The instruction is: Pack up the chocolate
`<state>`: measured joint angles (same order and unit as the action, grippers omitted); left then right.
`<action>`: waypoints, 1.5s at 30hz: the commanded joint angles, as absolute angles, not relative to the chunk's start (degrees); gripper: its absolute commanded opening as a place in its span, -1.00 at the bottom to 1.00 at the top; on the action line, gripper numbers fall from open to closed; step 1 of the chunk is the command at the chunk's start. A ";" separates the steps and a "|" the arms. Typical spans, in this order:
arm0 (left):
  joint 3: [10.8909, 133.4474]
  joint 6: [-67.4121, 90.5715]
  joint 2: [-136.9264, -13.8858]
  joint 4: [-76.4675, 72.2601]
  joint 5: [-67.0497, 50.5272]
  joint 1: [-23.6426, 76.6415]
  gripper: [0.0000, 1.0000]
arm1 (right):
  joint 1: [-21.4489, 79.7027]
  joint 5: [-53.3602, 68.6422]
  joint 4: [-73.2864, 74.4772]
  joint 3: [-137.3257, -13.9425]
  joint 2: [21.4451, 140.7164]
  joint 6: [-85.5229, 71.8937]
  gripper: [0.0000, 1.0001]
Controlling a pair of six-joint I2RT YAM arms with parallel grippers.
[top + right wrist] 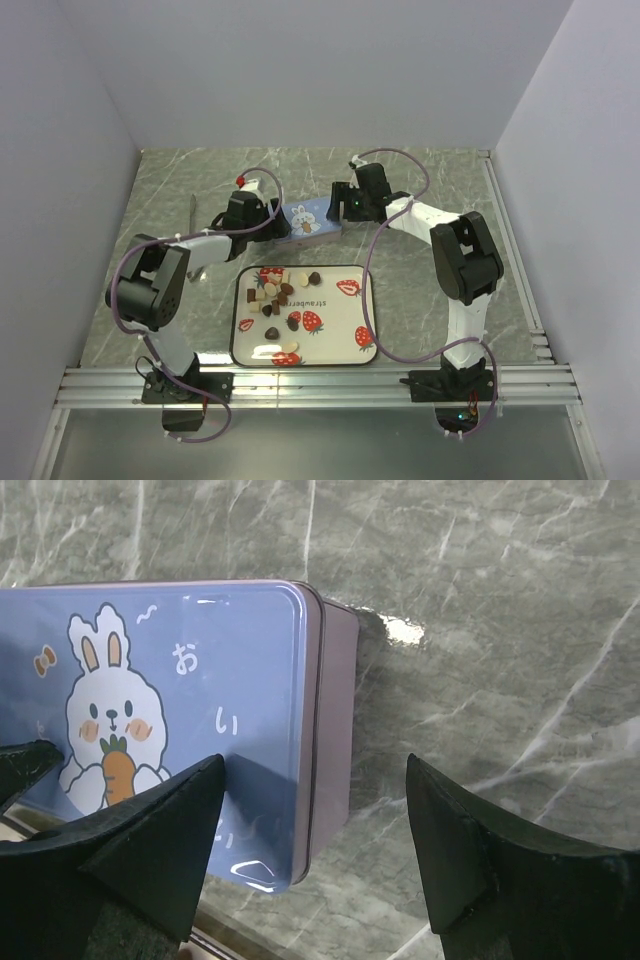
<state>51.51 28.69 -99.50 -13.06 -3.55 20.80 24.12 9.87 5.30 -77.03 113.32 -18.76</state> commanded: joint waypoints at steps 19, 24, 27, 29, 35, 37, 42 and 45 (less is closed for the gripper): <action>58.35 26.63 -107.57 -11.69 -7.29 22.59 0.57 | 24.43 3.08 11.78 -76.11 113.82 -17.40 0.57; 60.90 26.37 -109.60 -11.43 -8.52 23.03 0.56 | 24.26 2.81 11.51 -74.97 112.59 -17.40 0.57; 61.26 26.19 -109.86 -11.69 -8.88 23.11 0.56 | 24.08 2.72 11.60 -74.71 112.24 -17.40 0.57; 60.91 26.02 -109.51 -11.78 -8.44 23.20 0.56 | 24.08 2.81 11.69 -74.79 112.15 -17.32 0.57; 58.28 25.40 -103.20 -11.95 -4.93 23.20 0.63 | 23.47 5.27 11.16 -74.27 108.64 -16.44 0.61; 57.83 25.22 -101.52 -11.61 -4.14 23.12 0.81 | 23.20 5.45 10.99 -74.18 106.53 -16.00 0.62; 56.17 24.79 -95.20 -10.72 -0.79 22.07 0.94 | 21.01 7.47 9.41 -73.21 100.04 -15.47 0.64; 54.50 24.96 -91.60 -12.21 -1.31 19.18 0.96 | 18.73 8.43 8.09 -72.60 97.48 -15.38 0.65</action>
